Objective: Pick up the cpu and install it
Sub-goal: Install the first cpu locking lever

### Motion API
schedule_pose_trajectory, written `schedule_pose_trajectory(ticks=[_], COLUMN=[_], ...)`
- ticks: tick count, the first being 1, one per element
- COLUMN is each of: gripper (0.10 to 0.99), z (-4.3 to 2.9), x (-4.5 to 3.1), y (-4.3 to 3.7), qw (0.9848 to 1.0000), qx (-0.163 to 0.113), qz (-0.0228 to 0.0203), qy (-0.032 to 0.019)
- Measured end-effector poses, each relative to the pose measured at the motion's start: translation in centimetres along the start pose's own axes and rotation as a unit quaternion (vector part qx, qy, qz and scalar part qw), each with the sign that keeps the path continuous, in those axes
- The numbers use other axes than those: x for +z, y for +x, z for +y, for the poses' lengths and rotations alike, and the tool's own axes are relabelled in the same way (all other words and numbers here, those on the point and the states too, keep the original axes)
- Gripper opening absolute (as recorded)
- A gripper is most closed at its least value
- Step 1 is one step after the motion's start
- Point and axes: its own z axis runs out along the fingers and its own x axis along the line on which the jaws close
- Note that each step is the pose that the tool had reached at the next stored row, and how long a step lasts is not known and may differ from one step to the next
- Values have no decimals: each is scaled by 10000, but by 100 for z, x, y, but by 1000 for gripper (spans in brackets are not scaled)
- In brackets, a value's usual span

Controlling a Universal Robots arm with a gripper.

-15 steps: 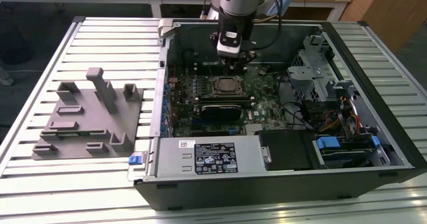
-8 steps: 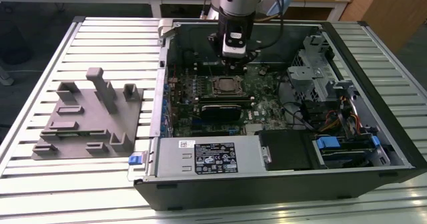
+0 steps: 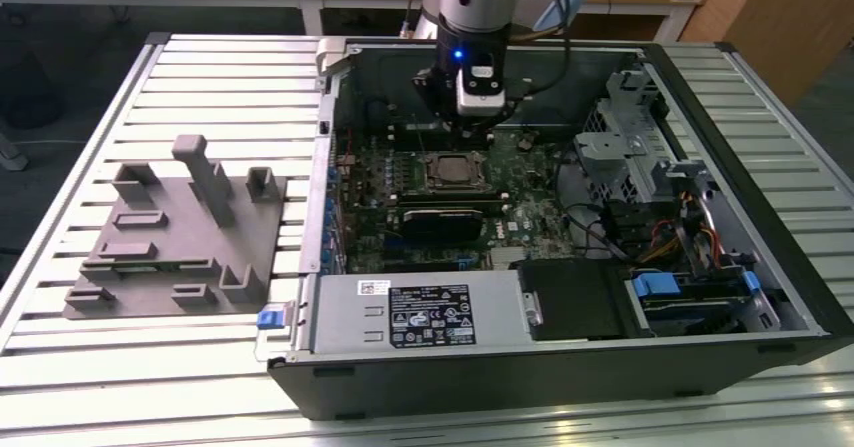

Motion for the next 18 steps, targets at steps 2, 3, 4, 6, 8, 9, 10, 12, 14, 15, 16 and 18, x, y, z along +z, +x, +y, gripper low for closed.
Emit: schedule_pose_trajectory(ticks=[2, 3, 4, 6, 8, 9, 10, 12, 14, 15, 16, 18], gripper=[106, 106, 106, 106, 106, 106, 106, 106, 106, 106, 106, 106], z=[0, 0, 0, 0, 0, 0, 0, 0, 0, 1, 1, 0], x=[1, 2, 2, 2, 2, -1, -7, -29, -33, -33, -33, -34], y=[0, 0, 0, 0, 0, 0, 0, 0, 0, 0, 0, 0], qw=[9998, 9996, 9994, 9989, 9985, 9984, 9983, 9981, 9980, 9978, 9973, 9958], qx=[-180, -270, -358, -479, -543, -568, -589, -615, -635, -664, -738, -917], qz=[0, 0, 0, 0, 0, 0, 0, 0, -1, -1, -1, -1], qy=[0, 0, 0, 1, 1, 1, 0, 1, -1, -1, -1, 0])
